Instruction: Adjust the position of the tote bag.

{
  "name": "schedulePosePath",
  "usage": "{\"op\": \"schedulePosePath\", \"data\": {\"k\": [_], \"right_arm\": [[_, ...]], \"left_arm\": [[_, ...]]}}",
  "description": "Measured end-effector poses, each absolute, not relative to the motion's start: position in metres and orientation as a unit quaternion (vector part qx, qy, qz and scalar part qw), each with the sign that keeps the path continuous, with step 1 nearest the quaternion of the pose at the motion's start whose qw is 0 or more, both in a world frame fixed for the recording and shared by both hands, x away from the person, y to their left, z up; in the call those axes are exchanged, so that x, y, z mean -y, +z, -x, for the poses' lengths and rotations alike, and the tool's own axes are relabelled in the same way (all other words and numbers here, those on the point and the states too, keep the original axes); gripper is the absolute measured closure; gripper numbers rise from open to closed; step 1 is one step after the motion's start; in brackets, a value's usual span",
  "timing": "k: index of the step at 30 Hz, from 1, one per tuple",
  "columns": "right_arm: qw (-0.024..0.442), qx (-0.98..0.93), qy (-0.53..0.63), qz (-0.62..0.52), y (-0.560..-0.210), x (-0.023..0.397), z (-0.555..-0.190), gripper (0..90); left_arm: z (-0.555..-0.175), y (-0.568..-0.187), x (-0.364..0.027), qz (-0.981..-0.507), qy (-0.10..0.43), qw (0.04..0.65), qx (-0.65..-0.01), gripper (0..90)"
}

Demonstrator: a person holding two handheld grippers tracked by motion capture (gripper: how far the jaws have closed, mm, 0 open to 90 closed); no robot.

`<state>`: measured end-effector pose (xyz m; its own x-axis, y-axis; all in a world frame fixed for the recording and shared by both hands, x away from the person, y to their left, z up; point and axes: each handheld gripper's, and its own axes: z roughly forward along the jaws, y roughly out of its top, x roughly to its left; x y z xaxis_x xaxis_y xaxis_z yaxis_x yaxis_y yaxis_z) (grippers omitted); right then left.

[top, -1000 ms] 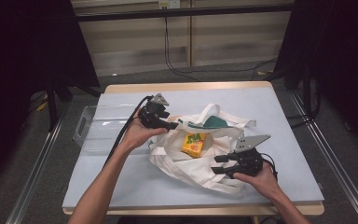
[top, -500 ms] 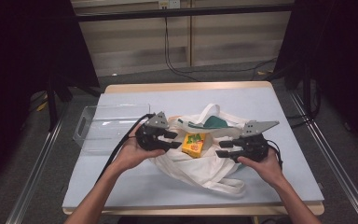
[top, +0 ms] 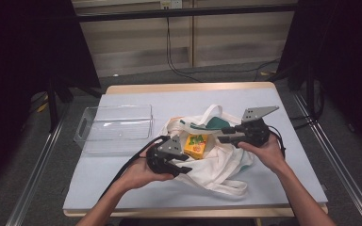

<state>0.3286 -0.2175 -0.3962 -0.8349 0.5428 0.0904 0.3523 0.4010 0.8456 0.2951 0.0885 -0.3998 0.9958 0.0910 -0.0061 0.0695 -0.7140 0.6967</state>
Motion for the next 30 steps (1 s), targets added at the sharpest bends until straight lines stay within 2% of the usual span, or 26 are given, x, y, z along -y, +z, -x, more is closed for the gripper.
{"op": "schedulePosePath", "data": {"k": [2, 6, 14, 18, 20, 28, 29, 30], "right_arm": [[0.106, -0.832, 0.468, -0.277, -0.396, 0.218, -0.335, 54.9], [0.109, -0.835, 0.456, -0.289, -0.401, 0.215, -0.349, 54.4], [0.107, -0.863, 0.400, -0.288, -0.412, 0.204, -0.373, 52.6], [0.096, -0.883, 0.366, -0.277, -0.419, 0.196, -0.380, 51.9], [0.095, -0.891, 0.346, -0.277, -0.425, 0.193, -0.382, 51.4], [0.081, -0.898, 0.337, -0.271, -0.433, 0.193, -0.394, 53.5], [0.080, -0.899, 0.334, -0.273, -0.433, 0.193, -0.394, 55.2], [0.081, -0.900, 0.330, -0.273, -0.432, 0.192, -0.395, 59.4]], "left_arm": [[-0.293, -0.401, -0.088, -0.927, 0.011, 0.373, -0.038, 60.8], [-0.286, -0.404, -0.079, -0.929, 0.003, 0.370, -0.021, 60.3], [-0.271, -0.411, -0.065, -0.939, -0.009, 0.345, 0.007, 52.0], [-0.267, -0.425, -0.052, -0.951, 0.009, 0.310, 0.014, 49.3], [-0.266, -0.430, -0.048, -0.956, 0.008, 0.293, 0.020, 43.7], [-0.258, -0.445, -0.043, -0.963, 0.045, 0.260, 0.046, 44.6], [-0.257, -0.447, -0.042, -0.964, 0.048, 0.259, 0.043, 47.3], [-0.256, -0.447, -0.043, -0.964, 0.055, 0.256, 0.046, 53.6]]}}
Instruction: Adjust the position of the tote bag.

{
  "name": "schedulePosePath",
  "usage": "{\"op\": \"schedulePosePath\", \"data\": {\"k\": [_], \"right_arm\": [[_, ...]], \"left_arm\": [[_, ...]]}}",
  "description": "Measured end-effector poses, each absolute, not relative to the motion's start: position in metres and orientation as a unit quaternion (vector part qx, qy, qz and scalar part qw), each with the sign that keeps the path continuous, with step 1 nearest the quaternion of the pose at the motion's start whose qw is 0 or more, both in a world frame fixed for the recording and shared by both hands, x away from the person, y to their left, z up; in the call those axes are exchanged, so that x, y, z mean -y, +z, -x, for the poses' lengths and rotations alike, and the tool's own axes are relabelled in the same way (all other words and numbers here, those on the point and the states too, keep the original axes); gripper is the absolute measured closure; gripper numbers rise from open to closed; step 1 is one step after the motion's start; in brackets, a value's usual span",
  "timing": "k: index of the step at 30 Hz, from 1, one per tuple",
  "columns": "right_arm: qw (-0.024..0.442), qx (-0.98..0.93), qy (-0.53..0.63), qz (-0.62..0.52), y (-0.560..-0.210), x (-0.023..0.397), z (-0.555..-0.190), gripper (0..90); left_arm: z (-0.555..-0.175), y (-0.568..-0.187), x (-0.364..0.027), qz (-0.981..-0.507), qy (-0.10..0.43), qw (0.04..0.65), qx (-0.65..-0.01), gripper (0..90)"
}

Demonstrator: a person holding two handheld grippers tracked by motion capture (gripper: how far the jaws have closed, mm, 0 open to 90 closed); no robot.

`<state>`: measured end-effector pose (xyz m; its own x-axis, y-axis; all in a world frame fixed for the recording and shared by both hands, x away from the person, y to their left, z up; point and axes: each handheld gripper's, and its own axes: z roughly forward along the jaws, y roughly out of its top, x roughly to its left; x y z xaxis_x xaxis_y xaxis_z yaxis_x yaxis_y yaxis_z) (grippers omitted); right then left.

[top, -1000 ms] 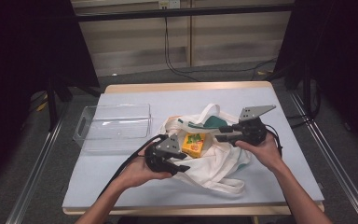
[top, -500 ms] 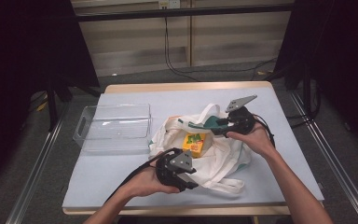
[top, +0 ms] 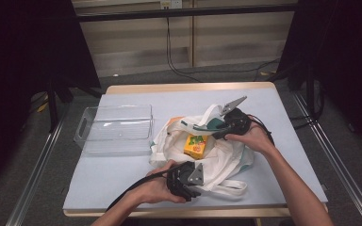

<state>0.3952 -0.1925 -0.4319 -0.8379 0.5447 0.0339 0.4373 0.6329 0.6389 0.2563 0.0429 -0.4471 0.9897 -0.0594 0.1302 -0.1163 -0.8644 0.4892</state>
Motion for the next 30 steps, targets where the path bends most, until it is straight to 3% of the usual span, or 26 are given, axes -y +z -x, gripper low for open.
{"op": "schedulePosePath", "data": {"k": [2, 3, 4, 11, 22, 30], "right_arm": [[0.077, -0.901, 0.331, -0.270, -0.430, 0.192, -0.398, 68.1], [0.077, -0.901, 0.331, -0.270, -0.430, 0.192, -0.398, 68.1], [0.081, -0.899, 0.333, -0.273, -0.428, 0.192, -0.401, 76.8], [0.044, -0.893, 0.336, -0.297, -0.426, 0.196, -0.427, 86.6], [0.034, -0.898, 0.288, -0.331, -0.425, 0.189, -0.482, 86.9], [0.032, -0.896, 0.272, -0.349, -0.444, 0.186, -0.490, 87.1]], "left_arm": [[-0.259, -0.446, -0.046, -0.962, 0.050, 0.265, 0.045, 68.3], [-0.259, -0.446, -0.046, -0.962, 0.050, 0.265, 0.045, 77.7], [-0.262, -0.441, -0.052, -0.955, 0.027, 0.295, 0.037, 85.1], [-0.274, -0.425, -0.075, -0.927, -0.034, 0.373, -0.002, 88.0], [-0.261, -0.421, -0.083, -0.930, -0.038, 0.364, 0.011, 88.2], [-0.256, -0.428, -0.081, -0.936, -0.044, 0.348, 0.024, 88.2]]}}
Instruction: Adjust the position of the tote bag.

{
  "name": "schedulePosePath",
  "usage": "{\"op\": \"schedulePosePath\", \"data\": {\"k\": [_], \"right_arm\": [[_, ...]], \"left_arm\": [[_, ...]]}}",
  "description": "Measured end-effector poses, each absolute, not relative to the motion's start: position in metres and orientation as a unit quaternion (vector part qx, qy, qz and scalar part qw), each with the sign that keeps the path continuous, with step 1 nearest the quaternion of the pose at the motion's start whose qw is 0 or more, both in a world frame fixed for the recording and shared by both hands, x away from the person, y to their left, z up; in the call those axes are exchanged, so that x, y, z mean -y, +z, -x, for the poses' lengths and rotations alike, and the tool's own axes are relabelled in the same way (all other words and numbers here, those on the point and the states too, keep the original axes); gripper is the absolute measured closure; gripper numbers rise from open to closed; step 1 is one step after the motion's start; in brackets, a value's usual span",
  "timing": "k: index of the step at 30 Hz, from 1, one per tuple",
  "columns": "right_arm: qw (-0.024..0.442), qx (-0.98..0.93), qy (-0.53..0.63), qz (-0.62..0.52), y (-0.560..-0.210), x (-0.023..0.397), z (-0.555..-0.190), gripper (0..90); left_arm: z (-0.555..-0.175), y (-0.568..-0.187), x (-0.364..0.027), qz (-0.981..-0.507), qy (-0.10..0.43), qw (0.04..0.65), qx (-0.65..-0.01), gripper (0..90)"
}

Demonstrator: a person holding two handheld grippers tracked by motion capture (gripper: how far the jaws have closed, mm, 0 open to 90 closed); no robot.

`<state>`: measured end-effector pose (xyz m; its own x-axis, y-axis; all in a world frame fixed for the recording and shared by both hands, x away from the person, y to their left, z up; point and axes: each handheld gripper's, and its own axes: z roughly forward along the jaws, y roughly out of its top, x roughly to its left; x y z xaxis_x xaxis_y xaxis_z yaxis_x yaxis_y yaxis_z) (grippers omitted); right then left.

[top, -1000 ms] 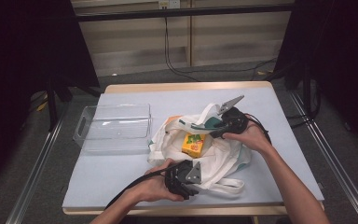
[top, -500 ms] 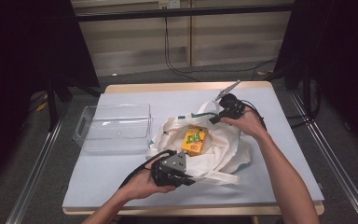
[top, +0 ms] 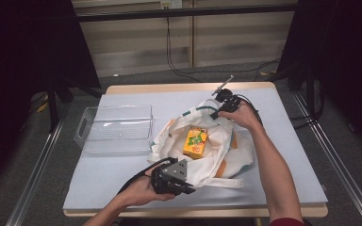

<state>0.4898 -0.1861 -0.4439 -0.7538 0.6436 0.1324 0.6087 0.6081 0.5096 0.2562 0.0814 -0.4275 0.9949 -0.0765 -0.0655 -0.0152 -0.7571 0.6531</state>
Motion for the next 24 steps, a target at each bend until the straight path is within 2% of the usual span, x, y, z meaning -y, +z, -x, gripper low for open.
{"op": "schedulePosePath", "data": {"k": [5, 14, 20, 23, 24], "right_arm": [[0.031, -0.898, 0.269, -0.346, -0.451, 0.185, -0.491, 87.3], [0.065, -0.895, 0.248, -0.366, -0.461, 0.180, -0.490, 87.6], [0.065, -0.892, 0.262, -0.362, -0.461, 0.182, -0.487, 86.9], [0.069, -0.893, 0.267, -0.356, -0.459, 0.183, -0.484, 80.3], [0.071, -0.889, 0.272, -0.362, -0.457, 0.184, -0.483, 73.6]], "left_arm": [[-0.246, -0.434, -0.076, -0.944, -0.028, 0.327, 0.032, 88.3], [-0.244, -0.439, -0.071, -0.955, -0.019, 0.295, 0.031, 88.3], [-0.253, -0.448, -0.072, -0.954, -0.038, 0.299, 0.012, 87.7], [-0.256, -0.448, -0.074, -0.949, -0.047, 0.311, 0.006, 86.9], [-0.258, -0.446, -0.074, -0.947, -0.059, 0.316, 0.010, 83.2]]}}
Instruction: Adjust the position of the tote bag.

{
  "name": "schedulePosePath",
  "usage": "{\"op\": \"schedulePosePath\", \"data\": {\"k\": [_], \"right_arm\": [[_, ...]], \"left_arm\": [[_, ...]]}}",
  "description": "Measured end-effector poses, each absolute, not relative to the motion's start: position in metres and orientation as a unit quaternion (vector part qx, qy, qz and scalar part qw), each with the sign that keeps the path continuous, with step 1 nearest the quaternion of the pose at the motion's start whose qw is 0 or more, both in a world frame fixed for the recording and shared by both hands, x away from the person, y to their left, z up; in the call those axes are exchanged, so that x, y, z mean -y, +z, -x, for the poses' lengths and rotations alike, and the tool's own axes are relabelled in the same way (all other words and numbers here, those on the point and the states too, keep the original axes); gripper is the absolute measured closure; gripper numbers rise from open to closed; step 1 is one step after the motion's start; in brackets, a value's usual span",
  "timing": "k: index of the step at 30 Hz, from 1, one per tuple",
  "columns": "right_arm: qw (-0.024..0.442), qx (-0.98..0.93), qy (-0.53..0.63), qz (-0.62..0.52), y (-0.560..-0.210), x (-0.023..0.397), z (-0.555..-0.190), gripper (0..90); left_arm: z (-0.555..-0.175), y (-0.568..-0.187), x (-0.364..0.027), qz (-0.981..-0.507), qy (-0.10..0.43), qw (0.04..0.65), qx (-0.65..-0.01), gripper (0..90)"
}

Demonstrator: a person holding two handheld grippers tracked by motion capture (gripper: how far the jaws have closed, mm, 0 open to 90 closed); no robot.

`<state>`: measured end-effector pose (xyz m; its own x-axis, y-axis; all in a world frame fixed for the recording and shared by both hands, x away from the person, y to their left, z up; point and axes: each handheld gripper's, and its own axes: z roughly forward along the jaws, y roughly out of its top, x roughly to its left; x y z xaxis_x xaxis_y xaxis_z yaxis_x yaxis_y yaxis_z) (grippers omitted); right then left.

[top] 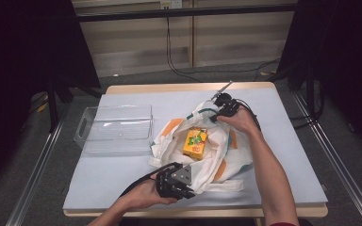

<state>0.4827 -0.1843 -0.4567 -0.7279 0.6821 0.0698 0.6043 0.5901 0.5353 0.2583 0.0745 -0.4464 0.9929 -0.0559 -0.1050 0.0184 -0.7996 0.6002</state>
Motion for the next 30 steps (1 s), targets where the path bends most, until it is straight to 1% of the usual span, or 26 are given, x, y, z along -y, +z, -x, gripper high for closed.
{"op": "schedulePosePath", "data": {"k": [1, 3, 5, 6, 7, 8, 9, 10, 13, 14, 15, 18, 20, 21, 22, 23, 24, 26, 27, 29, 30], "right_arm": [[0.073, -0.887, 0.276, -0.364, -0.456, 0.186, -0.482, 71.5], [0.076, -0.885, 0.284, -0.361, -0.453, 0.189, -0.481, 64.5], [0.070, -0.888, 0.286, -0.353, -0.448, 0.191, -0.476, 62.0], [0.079, -0.891, 0.280, -0.349, -0.444, 0.191, -0.473, 58.1], [0.085, -0.888, 0.287, -0.350, -0.439, 0.193, -0.470, 55.3], [0.084, -0.884, 0.298, -0.350, -0.435, 0.196, -0.468, 54.1], [0.092, -0.880, 0.309, -0.348, -0.430, 0.199, -0.465, 51.2], [0.097, -0.877, 0.318, -0.346, -0.427, 0.201, -0.464, 48.1], [0.112, -0.875, 0.326, -0.339, -0.417, 0.205, -0.455, 45.6], [0.112, -0.875, 0.326, -0.339, -0.417, 0.205, -0.455, 45.6], [0.118, -0.872, 0.342, -0.328, -0.409, 0.206, -0.447, 45.1], [0.129, -0.870, 0.351, -0.322, -0.403, 0.207, -0.436, 44.6], [0.131, -0.871, 0.353, -0.316, -0.401, 0.206, -0.427, 44.3], [0.132, -0.872, 0.354, -0.309, -0.400, 0.206, -0.423, 44.3], [0.139, -0.874, 0.353, -0.304, -0.398, 0.205, -0.417, 44.6], [0.136, -0.874, 0.358, -0.299, -0.398, 0.205, -0.412, 45.7], [0.135, -0.875, 0.361, -0.293, -0.396, 0.205, -0.406, 46.5], [0.134, -0.876, 0.363, -0.287, -0.395, 0.205, -0.402, 47.1], [0.125, -0.881, 0.365, -0.274, -0.395, 0.206, -0.392, 52.8], [0.120, -0.883, 0.365, -0.270, -0.396, 0.206, -0.384, 56.1], [0.108, -0.888, 0.363, -0.262, -0.397, 0.205, -0.378, 57.6]], "left_arm": [[-0.257, -0.445, -0.075, -0.945, -0.053, 0.324, -0.004, 80.5], [-0.260, -0.442, -0.078, -0.941, -0.064, 0.333, -0.003, 73.2], [-0.261, -0.437, -0.081, -0.934, -0.063, 0.352, -0.010, 68.1], [-0.261, -0.437, -0.081, -0.934, -0.063, 0.352, -0.010, 67.1], [-0.265, -0.431, -0.084, -0.929, -0.052, 0.367, -0.015, 65.3], [-0.268, -0.427, -0.086, -0.925, -0.054, 0.375, -0.022, 64.3], [-0.268, -0.427, -0.086, -0.925, -0.054, 0.375, -0.022, 63.7], [-0.270, -0.422, -0.088, -0.920, -0.050, 0.388, -0.030, 63.1], [-0.273, -0.414, -0.090, -0.918, -0.041, 0.392, -0.037, 60.8], [-0.276, -0.408, -0.091, -0.915, -0.035, 0.400, -0.038, 60.8], [-0.279, -0.399, -0.093, -0.913, -0.023, 0.405, -0.039, 59.4], [-0.286, -0.386, -0.098, -0.911, -0.002, 0.409, -0.049, 59.5], [-0.292, -0.378, -0.105, -0.909, 0.016, 0.413, -0.059, 60.8], [-0.292, -0.378, -0.105, -0.909, 0.016, 0.413, -0.059, 62.0], [-0.298, -0.372, -0.113, -0.903, 0.028, 0.422, -0.072, 62.8], [-0.298, -0.372, -0.113, -0.903, 0.028, 0.422, -0.072, 63.0], [-0.305, -0.367, -0.123, -0.902, 0.045, 0.422, -0.082, 64.1], [-0.308, -0.366, -0.127, -0.900, 0.052, 0.424, -0.092, 64.3], [-0.316, -0.365, -0.135, -0.901, 0.066, 0.415, -0.112, 64.6], [-0.320, -0.365, -0.138, -0.900, 0.070, 0.413, -0.118, 64.4], [-0.329, -0.366, -0.142, -0.899, 0.068, 0.409, -0.138, 63.7]]}}
